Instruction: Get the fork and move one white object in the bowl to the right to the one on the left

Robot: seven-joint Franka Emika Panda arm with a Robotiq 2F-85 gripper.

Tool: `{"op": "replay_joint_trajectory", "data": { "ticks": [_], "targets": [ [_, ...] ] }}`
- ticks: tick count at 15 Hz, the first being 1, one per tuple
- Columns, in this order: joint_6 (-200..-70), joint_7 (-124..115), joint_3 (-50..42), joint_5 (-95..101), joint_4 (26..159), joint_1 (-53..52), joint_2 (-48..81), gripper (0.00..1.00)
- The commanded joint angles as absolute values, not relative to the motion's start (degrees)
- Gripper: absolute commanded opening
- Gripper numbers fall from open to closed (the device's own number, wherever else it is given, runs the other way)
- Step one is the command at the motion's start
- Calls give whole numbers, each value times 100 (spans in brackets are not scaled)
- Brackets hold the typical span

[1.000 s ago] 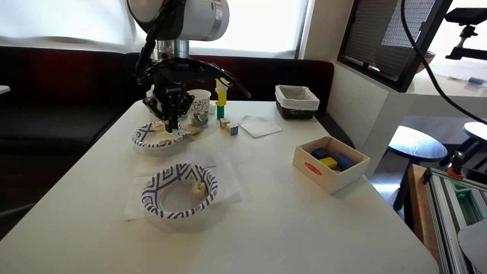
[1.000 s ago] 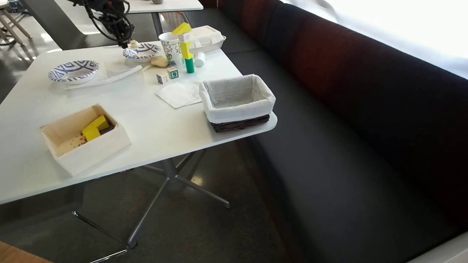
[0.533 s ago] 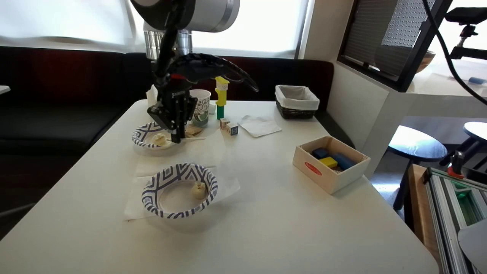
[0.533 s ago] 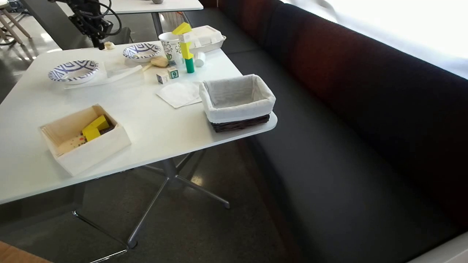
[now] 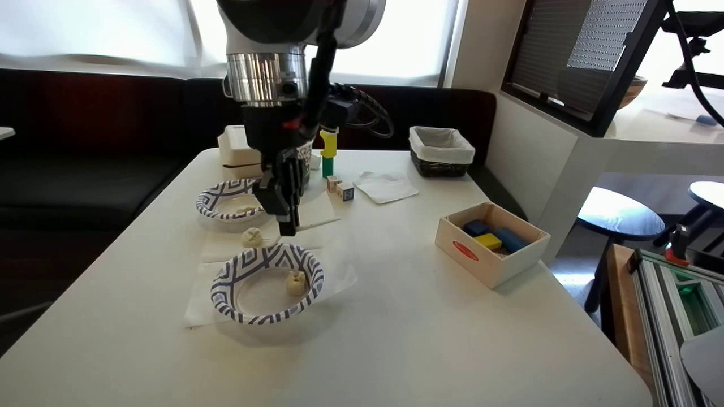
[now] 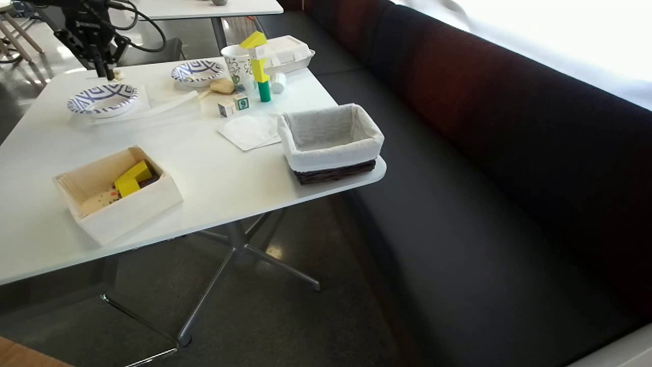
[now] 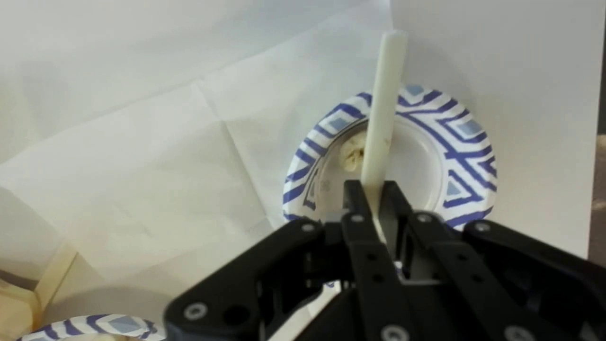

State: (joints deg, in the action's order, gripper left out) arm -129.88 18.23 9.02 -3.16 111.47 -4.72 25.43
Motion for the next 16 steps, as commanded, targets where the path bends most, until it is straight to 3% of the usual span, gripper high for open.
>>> {"op": "replay_joint_trajectory", "data": {
  "ticks": [1,2,3,6,7,16],
  "targets": [
    [-12562,2617,1170,-438,11510,-300,2232,3],
    [-12457,2792,1238,-585,11478,-250,2224,3],
    [-12662,2378,1081,-386,11308,-395,2414,13],
    [-12554,2601,1161,-473,11318,-353,2358,13],
    [-12554,2618,1163,-478,11319,-345,2355,3],
    [-12520,2484,1023,409,10988,-631,2831,3]
  ]
}}
